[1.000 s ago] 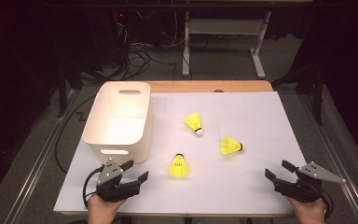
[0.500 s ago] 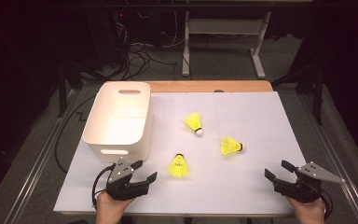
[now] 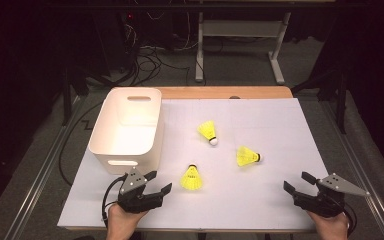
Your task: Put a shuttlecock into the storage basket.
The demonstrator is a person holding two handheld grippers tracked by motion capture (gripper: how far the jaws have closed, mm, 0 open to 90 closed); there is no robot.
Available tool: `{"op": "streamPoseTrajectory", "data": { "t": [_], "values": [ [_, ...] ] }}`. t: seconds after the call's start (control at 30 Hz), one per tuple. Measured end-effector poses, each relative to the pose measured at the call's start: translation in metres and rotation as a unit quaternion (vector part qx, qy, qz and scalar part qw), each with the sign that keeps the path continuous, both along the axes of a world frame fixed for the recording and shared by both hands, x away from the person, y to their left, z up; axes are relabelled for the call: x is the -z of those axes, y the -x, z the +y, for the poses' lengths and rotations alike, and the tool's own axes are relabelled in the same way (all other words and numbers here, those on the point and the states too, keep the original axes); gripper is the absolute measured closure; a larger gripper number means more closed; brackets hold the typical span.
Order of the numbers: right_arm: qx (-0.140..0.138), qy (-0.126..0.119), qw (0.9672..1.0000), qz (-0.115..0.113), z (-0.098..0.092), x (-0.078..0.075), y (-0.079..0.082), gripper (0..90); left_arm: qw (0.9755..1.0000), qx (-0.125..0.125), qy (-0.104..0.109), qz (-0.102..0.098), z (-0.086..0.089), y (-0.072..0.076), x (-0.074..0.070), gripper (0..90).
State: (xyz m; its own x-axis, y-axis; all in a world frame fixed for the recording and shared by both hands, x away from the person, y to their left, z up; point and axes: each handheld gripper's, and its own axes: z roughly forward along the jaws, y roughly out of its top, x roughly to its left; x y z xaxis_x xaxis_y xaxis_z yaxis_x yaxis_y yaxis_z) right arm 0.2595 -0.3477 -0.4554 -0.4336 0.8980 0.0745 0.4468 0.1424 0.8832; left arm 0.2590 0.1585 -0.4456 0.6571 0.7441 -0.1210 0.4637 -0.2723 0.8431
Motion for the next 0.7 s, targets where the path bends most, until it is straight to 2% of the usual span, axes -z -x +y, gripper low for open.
{"op": "streamPoseTrajectory", "data": {
  "t": [0.7],
  "values": [
    [-0.001, 0.0, 1.0, 0.0, 0.001, 0.0, 0.0, 23.4, 0.9999, 0.014, -0.008, 0.004, -0.017, -0.007, 0.002, 33.6]
  ]
}}
